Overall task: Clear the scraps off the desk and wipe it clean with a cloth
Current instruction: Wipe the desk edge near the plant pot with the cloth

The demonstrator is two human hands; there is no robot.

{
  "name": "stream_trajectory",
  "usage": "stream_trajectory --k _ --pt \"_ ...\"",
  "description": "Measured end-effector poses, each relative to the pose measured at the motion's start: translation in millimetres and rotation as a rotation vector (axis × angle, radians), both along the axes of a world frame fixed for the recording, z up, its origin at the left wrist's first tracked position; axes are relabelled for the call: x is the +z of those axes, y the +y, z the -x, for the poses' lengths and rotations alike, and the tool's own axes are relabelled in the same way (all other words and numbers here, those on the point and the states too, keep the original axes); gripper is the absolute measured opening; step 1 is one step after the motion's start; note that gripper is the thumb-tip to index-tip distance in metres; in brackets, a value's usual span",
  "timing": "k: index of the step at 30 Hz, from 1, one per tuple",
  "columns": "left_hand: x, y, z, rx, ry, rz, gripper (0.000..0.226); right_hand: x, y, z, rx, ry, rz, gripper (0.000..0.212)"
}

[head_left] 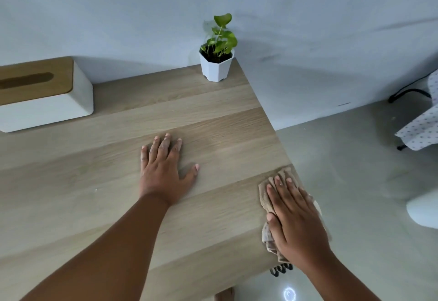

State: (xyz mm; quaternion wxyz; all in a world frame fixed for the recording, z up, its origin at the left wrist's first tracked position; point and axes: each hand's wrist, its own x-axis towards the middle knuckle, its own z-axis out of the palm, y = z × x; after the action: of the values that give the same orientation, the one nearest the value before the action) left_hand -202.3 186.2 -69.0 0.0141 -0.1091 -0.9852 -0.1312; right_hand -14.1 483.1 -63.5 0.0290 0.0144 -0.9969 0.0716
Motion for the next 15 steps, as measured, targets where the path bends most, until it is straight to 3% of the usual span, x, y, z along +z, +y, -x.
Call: stream_trajectory --k 10,15 --pt "-3.2 -1.9 2.3 -0.011 -0.01 0.013 0.089 5.6 -0.7 -7.3 -0.018 -0.015 0.048 0.063" --pt "2.3 -11.9 2.1 -0.063 -0.058 -0.022 0.089 16.7 -12.8 3.3 -0.161 -0.002 0.161 0.061"
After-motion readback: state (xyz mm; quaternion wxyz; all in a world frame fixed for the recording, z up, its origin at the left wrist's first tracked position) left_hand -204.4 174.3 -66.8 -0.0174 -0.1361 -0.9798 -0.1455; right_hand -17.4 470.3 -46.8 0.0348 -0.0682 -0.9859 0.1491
